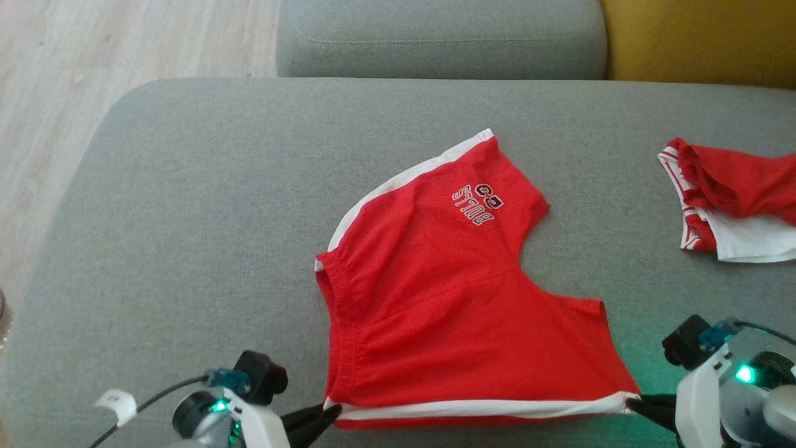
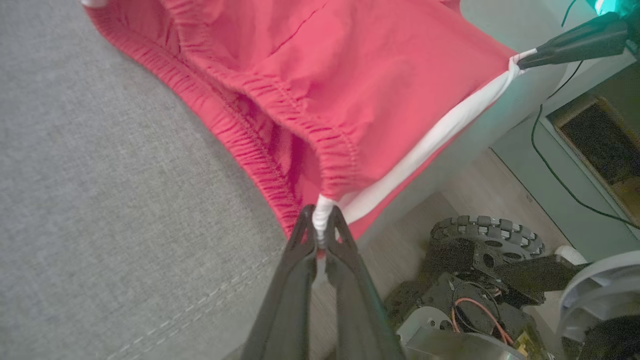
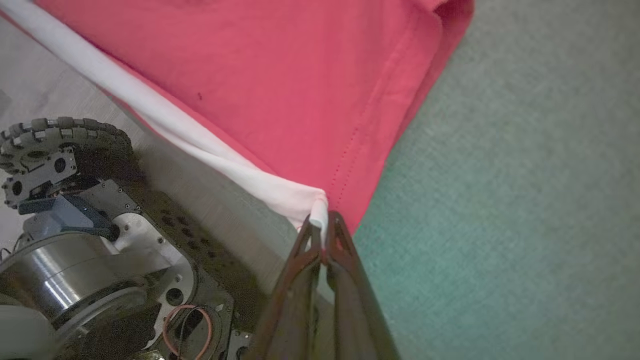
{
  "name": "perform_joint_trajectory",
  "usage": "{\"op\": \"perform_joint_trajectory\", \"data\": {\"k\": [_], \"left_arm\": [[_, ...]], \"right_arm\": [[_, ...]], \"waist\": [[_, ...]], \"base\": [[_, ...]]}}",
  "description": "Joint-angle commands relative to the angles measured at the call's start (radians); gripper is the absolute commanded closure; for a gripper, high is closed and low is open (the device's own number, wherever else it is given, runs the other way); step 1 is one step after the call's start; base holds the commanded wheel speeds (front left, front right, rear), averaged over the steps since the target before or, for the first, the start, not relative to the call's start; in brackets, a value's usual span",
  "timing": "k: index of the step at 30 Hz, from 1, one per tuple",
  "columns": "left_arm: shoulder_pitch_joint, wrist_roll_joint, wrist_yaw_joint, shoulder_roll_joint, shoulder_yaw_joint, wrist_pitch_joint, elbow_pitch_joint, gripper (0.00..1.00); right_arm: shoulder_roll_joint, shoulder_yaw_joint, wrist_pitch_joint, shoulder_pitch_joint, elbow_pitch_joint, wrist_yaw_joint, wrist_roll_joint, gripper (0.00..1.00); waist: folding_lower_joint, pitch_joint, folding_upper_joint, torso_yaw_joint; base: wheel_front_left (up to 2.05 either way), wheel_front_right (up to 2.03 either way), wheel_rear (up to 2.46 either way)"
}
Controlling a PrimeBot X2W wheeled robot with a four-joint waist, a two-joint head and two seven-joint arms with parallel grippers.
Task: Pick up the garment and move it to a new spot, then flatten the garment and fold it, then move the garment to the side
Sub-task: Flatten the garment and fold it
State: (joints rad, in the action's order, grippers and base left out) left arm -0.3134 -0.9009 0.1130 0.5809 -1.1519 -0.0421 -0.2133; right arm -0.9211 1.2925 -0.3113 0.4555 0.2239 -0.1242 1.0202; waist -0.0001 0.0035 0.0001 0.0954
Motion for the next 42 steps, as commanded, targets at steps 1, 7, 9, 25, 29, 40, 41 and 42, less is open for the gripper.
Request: {"op": "perform_joint_trajectory", "data": {"k": [1, 7, 9, 25, 29, 40, 41, 42], "left_arm": [[-0.037, -0.007, -0.012, 0.052, 0.042, 0.005, 0.047, 1.00], [-0.061, -0.011, -0.035, 0.067, 0.083, 0.038, 0.104, 1.00], [-0.076, -0.015, -0.040, 0.071, 0.100, 0.044, 0.121, 1.00], [-0.226, -0.041, -0.060, 0.058, 0.223, 0.085, 0.208, 1.00], [-0.269, -0.029, -0.050, 0.036, 0.226, 0.088, 0.193, 1.00], [-0.370, -0.010, -0.027, -0.072, 0.225, 0.123, 0.078, 1.00], [-0.377, -0.006, -0.027, -0.081, 0.226, 0.129, 0.065, 1.00], [-0.385, -0.002, -0.025, -0.090, 0.224, 0.134, 0.052, 1.00]], "right_arm": [[-0.060, -0.012, -0.014, 0.022, -0.029, -0.007, 0.027, 1.00], [-0.068, -0.025, 0.004, 0.135, -0.055, -0.007, 0.050, 1.00], [-0.066, -0.034, 0.002, 0.181, -0.057, -0.007, 0.056, 1.00], [-0.010, -0.065, 0.001, 0.510, 0.020, -0.007, 0.077, 1.00], [0.012, -0.052, 0.005, 0.590, 0.070, -0.007, 0.045, 1.00], [0.075, -0.019, 0.048, 0.738, 0.197, -0.007, -0.045, 1.00], [0.080, -0.017, 0.050, 0.747, 0.208, -0.007, -0.052, 1.00], [0.085, -0.016, 0.053, 0.755, 0.219, -0.007, -0.060, 1.00]], "waist": [[0.0001, 0.007, -0.0001, -0.004], [0.0001, 0.032, -0.0001, 0.002], [0.0001, 0.050, -0.0001, 0.005], [0.0001, 0.177, -0.0001, 0.076], [0.0001, 0.221, -0.0001, 0.103], [0.0001, 0.327, -0.0001, 0.171], [0.0001, 0.336, -0.0001, 0.176], [0.0001, 0.345, -0.0001, 0.180]], "base": [[0.00, 0.00, 0.00], [0.00, 0.00, 0.00], [0.00, 0.00, 0.00], [0.00, 0.00, 0.00], [0.00, 0.00, 0.00], [0.00, 0.00, 0.00], [0.00, 0.00, 0.00], [0.00, 0.00, 0.00]]}}
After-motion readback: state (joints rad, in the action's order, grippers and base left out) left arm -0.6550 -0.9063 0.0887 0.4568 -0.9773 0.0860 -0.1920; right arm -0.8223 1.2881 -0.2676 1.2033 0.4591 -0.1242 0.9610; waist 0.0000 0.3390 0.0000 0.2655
